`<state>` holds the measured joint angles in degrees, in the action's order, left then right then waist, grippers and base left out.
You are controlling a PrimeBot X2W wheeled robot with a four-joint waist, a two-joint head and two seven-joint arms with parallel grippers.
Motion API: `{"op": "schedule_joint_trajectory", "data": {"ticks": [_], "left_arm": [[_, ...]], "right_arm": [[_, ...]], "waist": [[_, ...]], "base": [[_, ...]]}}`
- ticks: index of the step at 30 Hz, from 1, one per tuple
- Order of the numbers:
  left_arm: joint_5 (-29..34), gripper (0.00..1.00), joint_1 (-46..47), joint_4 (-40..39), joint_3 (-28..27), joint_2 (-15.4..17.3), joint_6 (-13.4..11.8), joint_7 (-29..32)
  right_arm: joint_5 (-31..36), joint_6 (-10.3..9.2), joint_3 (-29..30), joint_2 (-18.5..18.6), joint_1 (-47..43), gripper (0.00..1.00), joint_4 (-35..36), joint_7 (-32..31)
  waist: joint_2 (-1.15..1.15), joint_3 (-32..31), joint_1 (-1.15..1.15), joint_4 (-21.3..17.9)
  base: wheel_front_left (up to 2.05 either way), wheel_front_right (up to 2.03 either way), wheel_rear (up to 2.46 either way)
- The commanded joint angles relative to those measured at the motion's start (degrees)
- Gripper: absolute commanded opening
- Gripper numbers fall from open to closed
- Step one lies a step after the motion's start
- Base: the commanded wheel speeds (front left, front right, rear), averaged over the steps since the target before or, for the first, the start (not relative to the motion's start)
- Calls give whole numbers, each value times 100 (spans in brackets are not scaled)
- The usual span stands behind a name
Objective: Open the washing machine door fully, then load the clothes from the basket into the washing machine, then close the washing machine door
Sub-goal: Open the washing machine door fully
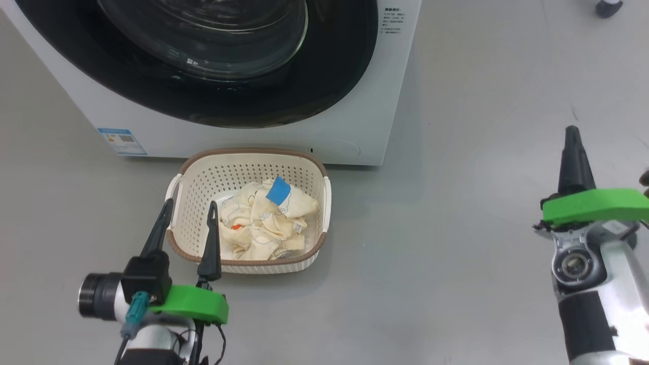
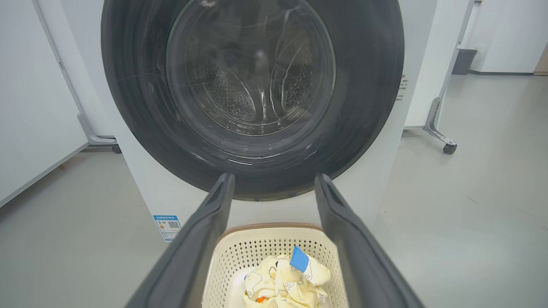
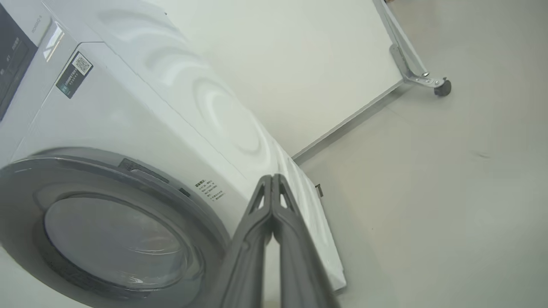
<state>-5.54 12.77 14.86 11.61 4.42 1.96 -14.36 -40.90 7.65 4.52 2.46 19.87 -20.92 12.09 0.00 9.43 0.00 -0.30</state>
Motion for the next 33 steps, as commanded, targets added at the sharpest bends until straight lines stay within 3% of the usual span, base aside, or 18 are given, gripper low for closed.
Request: {"op": "schedule_joint_trajectory", "data": {"ticks": [1,4,5,9,13,23,33], "left_arm": [[52,100,270,-197,-154,76,-19,-63],[57,100,327,-209,-127,64,-6,-63],[57,100,327,-209,-127,64,-6,-63],[60,100,411,-231,-93,39,0,-63],[61,100,465,-267,-75,20,10,-63],[47,100,620,-305,13,-35,83,-63],[42,100,820,-398,135,-94,112,-63]], "right_arm": [[-718,-16,-260,42,430,0,113,-119],[-2177,-16,-426,42,724,0,10,-501],[-2177,-16,-426,42,724,0,10,-501],[-3789,-16,-511,42,1090,0,-109,-1103],[-4732,-16,-507,42,1500,0,-290,-1573],[-5502,-16,-572,50,2732,0,-990,-2475],[-5608,-16,-709,223,4235,0,-2332,-2765]], "waist": [[0,39,0,27],[0,108,0,66],[0,108,0,66],[0,209,0,134],[0,319,0,203],[0,593,0,443],[0,899,0,765]], "base": [[0,0,0],[0,0,0],[0,0,0],[0,0,0],[0,0,0],[0,0,0],[0,0,0]]}}
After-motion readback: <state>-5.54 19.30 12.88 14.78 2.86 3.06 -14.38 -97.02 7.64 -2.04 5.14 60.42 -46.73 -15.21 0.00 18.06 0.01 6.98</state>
